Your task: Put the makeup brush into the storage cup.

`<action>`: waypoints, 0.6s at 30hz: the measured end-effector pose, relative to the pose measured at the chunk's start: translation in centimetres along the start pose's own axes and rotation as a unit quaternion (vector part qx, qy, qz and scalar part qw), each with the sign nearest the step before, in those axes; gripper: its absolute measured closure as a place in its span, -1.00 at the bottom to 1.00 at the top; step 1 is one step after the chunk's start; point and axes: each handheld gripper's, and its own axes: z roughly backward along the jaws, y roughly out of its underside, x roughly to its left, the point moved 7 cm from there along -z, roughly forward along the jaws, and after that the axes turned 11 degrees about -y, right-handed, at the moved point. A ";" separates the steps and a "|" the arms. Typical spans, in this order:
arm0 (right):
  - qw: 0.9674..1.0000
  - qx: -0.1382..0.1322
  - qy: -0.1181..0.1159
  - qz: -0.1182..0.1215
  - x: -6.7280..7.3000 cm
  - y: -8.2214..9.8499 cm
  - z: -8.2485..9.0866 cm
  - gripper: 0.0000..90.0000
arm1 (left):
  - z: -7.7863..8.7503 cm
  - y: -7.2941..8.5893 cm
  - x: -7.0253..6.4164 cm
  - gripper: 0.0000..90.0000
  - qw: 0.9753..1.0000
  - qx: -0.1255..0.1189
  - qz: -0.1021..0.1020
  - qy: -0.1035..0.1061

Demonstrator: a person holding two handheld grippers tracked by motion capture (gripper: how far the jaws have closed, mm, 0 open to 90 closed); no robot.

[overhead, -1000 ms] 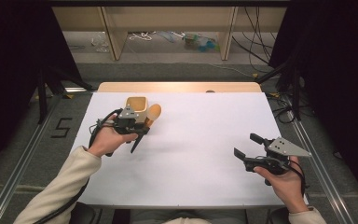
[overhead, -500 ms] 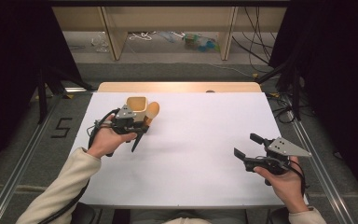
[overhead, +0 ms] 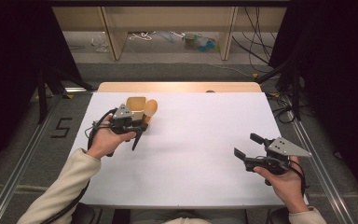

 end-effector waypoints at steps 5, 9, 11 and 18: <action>1.000 0.005 0.005 0.004 -0.1 0.0 0.1 -0.64 | 0.0 -0.1 -0.1 0.55 1.000 -0.009 0.014 -0.004; 1.000 0.005 0.005 0.003 -0.1 0.0 0.1 -0.64 | 0.2 -0.1 0.1 0.55 1.000 -0.014 0.013 -0.007; 1.000 0.005 0.005 0.002 0.0 0.0 0.1 -0.64 | 0.3 -0.3 0.0 0.55 0.999 -0.023 0.024 -0.011; 1.000 0.006 0.006 0.005 -0.1 0.0 0.2 -0.64 | 0.5 -0.3 0.2 0.55 0.999 -0.029 0.029 -0.019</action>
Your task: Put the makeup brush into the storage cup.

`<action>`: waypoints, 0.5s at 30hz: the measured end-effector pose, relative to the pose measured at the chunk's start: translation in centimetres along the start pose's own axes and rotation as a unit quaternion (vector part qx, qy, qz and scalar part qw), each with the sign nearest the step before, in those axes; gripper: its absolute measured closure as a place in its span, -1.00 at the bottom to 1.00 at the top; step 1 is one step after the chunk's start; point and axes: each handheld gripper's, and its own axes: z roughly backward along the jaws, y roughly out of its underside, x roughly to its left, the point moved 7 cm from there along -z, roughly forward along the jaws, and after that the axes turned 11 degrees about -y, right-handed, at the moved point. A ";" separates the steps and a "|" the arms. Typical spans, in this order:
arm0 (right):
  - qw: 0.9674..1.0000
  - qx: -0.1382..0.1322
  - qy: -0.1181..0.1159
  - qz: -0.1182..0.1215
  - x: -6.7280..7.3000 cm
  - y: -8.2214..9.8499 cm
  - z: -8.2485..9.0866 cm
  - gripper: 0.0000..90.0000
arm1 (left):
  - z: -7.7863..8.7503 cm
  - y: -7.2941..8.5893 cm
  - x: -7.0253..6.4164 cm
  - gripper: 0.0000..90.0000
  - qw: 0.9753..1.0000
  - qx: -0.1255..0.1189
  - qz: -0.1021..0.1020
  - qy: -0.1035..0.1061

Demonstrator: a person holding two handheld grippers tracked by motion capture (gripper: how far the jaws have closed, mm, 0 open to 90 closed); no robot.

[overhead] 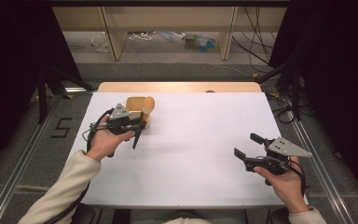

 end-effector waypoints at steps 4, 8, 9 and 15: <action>1.000 0.000 0.000 0.000 0.0 0.0 0.0 -0.64 | 0.1 0.1 0.1 0.55 1.000 -0.002 -0.002 -0.004; 1.000 0.000 0.000 0.000 0.0 0.0 0.0 -0.64 | 0.1 0.1 0.1 0.55 1.000 -0.002 0.002 -0.006; 1.000 0.000 0.000 0.000 0.0 0.0 0.0 -0.64 | 0.1 0.1 0.1 0.55 1.000 -0.005 0.003 -0.007; 1.000 0.000 0.000 0.001 0.0 0.0 0.0 -0.64 | 0.2 -0.1 0.1 0.55 1.000 -0.014 0.011 -0.009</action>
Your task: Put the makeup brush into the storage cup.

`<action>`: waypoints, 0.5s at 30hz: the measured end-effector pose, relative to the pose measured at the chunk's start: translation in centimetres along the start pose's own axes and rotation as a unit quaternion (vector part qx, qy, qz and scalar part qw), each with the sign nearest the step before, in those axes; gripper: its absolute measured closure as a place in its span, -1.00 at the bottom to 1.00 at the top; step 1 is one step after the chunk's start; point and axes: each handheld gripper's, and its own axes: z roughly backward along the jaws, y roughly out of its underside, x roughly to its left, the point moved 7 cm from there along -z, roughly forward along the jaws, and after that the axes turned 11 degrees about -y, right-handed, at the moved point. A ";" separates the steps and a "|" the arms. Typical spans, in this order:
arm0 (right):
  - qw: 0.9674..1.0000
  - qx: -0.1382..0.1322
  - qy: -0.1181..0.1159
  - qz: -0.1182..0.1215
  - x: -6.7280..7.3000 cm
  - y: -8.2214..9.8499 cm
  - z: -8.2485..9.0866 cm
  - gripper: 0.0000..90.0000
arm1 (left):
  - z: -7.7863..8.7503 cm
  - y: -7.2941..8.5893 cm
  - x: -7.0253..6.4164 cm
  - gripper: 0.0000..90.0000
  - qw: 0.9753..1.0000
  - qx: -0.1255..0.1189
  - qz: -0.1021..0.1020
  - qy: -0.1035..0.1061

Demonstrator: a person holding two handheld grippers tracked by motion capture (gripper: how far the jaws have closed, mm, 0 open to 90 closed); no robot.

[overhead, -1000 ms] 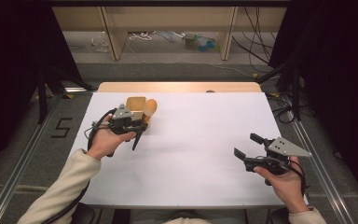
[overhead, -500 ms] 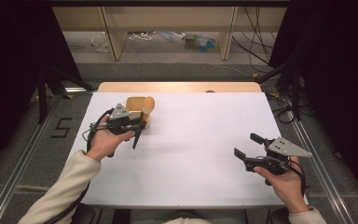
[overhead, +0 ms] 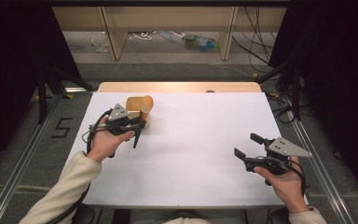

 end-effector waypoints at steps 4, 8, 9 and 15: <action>1.000 0.000 0.000 0.000 0.0 0.0 0.0 -0.65 | 0.0 0.0 0.2 0.55 1.000 -0.002 0.003 -0.003; 1.000 0.001 0.000 0.000 0.0 0.0 0.0 -0.64 | 0.1 -0.1 0.2 0.55 1.000 -0.008 0.007 -0.006; 1.000 0.001 0.000 0.001 0.0 0.0 0.0 -0.65 | 0.1 -0.2 0.3 0.55 1.000 -0.009 0.007 -0.007; 1.000 0.001 0.000 0.000 0.0 0.0 0.0 -0.65 | 0.2 -0.3 0.3 0.55 1.000 -0.016 0.016 -0.010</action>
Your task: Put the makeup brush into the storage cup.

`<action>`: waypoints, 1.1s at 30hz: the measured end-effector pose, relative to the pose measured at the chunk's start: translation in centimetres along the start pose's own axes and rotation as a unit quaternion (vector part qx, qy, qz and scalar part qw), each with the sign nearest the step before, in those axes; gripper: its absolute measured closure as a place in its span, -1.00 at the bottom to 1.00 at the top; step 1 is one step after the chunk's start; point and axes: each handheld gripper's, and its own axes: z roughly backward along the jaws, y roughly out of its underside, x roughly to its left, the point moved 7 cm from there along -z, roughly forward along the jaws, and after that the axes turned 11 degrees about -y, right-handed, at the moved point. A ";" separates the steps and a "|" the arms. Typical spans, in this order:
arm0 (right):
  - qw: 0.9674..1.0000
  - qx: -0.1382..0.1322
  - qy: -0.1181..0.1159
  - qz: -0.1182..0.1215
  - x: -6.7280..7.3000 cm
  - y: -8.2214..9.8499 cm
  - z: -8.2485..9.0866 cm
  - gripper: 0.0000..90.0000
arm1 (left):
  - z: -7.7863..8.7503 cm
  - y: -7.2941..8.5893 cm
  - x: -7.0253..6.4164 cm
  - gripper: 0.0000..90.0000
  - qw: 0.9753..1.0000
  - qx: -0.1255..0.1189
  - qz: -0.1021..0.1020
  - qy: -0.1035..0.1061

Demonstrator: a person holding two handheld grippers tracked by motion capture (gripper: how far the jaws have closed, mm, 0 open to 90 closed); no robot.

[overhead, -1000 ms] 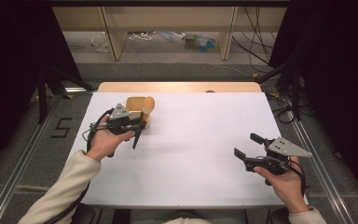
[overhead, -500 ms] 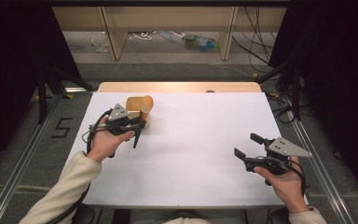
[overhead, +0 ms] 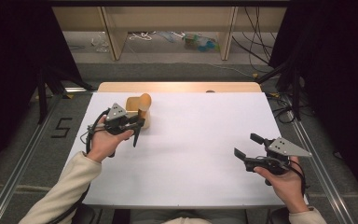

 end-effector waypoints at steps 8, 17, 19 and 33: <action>1.000 0.000 0.000 0.000 0.0 0.0 0.0 -0.64 | 0.0 0.0 -0.1 0.55 1.000 -0.003 0.003 0.001; 1.000 0.000 0.000 0.000 0.0 0.0 0.0 -0.64 | 0.2 -0.2 0.2 0.55 1.000 -0.015 0.008 -0.008; 1.000 0.000 -0.001 -0.001 0.0 0.0 0.0 -0.65 | 0.2 -0.3 0.1 0.55 1.000 -0.018 0.010 -0.007; 1.000 0.001 0.000 -0.001 0.0 0.0 0.0 -0.64 | 0.4 -0.6 0.4 0.55 0.999 -0.028 0.012 -0.017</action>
